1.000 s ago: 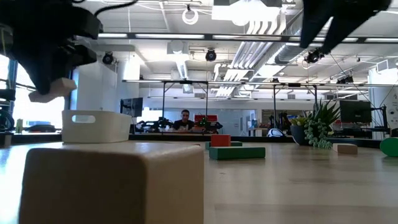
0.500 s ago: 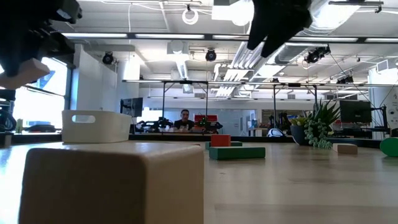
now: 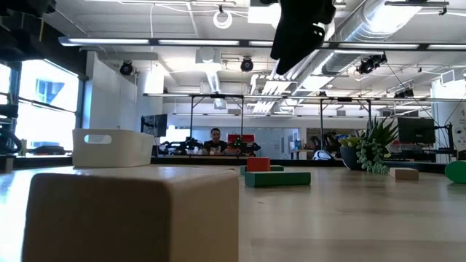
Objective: Sort & place blocks by color
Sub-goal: Put the brown block into the transparent bin
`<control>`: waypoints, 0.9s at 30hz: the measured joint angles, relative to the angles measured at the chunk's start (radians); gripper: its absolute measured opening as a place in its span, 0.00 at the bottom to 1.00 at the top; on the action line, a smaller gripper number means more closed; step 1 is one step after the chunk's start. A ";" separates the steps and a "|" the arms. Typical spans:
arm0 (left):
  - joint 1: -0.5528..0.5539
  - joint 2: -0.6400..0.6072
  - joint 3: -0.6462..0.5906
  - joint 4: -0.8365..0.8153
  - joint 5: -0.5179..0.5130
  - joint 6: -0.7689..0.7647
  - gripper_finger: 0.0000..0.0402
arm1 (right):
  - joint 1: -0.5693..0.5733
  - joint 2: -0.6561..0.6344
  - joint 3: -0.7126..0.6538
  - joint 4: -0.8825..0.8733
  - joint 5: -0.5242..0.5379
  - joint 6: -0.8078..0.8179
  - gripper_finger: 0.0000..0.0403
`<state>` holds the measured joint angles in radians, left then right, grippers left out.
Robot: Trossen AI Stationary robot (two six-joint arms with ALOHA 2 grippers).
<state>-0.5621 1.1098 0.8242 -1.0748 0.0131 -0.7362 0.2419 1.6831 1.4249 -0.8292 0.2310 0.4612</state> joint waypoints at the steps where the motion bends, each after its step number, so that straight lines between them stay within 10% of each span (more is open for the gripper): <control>1: -0.015 0.000 0.000 0.001 0.008 -0.017 0.24 | 0.000 0.004 0.000 -0.003 -0.006 -0.014 0.67; 27: -0.206 0.020 0.000 0.224 0.051 -0.230 0.29 | 0.010 0.185 -0.001 0.049 -0.135 -0.305 0.67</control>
<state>-0.7685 1.1297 0.8246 -0.8511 0.0643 -0.9665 0.2515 1.8680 1.4235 -0.7807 0.0963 0.1557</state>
